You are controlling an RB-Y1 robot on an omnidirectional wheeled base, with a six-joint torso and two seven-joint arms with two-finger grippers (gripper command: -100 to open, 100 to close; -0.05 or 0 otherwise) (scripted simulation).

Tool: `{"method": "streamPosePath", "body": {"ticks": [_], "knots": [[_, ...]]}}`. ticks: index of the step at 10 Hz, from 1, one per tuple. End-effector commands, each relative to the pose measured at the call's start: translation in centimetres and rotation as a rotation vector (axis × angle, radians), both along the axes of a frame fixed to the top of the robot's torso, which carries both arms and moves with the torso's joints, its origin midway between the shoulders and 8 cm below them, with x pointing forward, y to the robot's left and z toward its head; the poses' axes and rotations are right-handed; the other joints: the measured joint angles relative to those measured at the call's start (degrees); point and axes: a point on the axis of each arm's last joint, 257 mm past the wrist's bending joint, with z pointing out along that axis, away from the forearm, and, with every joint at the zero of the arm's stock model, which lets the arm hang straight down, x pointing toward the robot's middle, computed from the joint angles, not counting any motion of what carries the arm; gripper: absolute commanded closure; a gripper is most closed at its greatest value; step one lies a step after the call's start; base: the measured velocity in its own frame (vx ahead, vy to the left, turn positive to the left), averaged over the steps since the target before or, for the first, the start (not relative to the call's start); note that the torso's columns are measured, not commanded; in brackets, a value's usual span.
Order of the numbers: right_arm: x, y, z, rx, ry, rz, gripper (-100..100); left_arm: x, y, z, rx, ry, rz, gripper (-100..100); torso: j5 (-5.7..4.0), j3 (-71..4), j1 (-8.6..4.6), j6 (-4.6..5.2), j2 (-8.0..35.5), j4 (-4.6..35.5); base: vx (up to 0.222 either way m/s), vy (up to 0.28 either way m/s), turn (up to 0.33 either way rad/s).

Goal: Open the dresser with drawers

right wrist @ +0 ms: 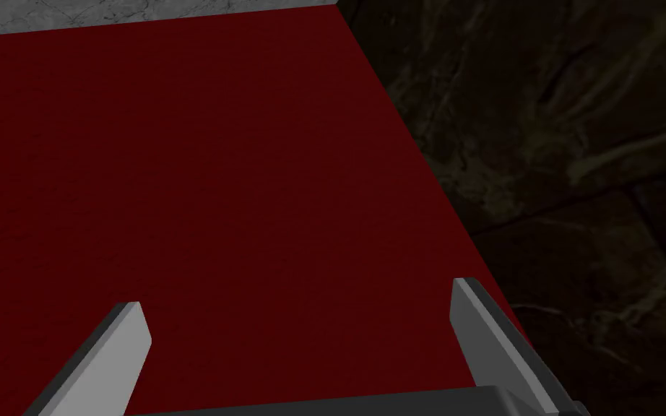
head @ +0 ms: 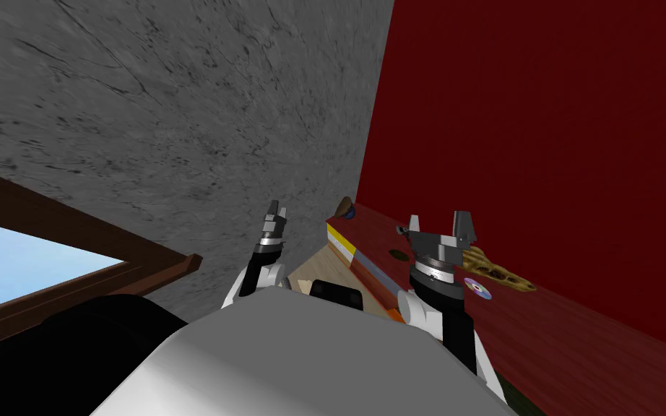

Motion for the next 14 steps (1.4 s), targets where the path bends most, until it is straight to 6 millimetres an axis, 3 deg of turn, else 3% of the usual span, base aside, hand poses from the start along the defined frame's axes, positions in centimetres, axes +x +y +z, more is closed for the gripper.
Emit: {"method": "streamPosePath", "body": {"ticks": [1, 9, 10, 13, 14], "knots": [[0.0, 0.0, 0.0, 0.0, 0.0, 0.0, 0, 0.0, 0.0, 0.0, 0.0, 0.0, 0.0, 0, 0.0, -4.67, 0.0, 0.0, 2.32, 2.35, 0.0, 0.0, 0.0], [0.0, 0.0, 0.0, 0.0, 0.0, 0.0, 0, 0.0, 0.0, 0.0, 0.0, 0.0, 0.0, 0, 0.0, -70.73, 0.0, 0.0, 35.39, 35.37, 0.0, 0.0, 0.0], [1.4, 0.9, -1.8, -0.044, 0.063, 0.013, -100, 0.0, 0.0, 0.0, 0.0, 0.0, 0.0, 0, 0.0, -79.19, 0.0, 0.0, 39.62, 39.6, -0.005, 0.018, 0.124], [4.3, 2.3, -6.1, -0.115, 0.198, 0.021, -100, 0.0, 0.0, 0.0, 0.0, 0.0, 0.0, 0, 0.02, -84.51, 0.08, 0.0, 42.23, 42.22, -0.01, 0.044, 0.197], [4.4, 2.2, -6.3, -0.115, 0.207, 0.02, -100, 0.0, 0.0, 0.0, 0.0, 0.0, 0.0, 0, 0.02, -84.56, 0.06, 0.0, 42.27, 42.27, -0.006, 0.037, 0.048]]}}
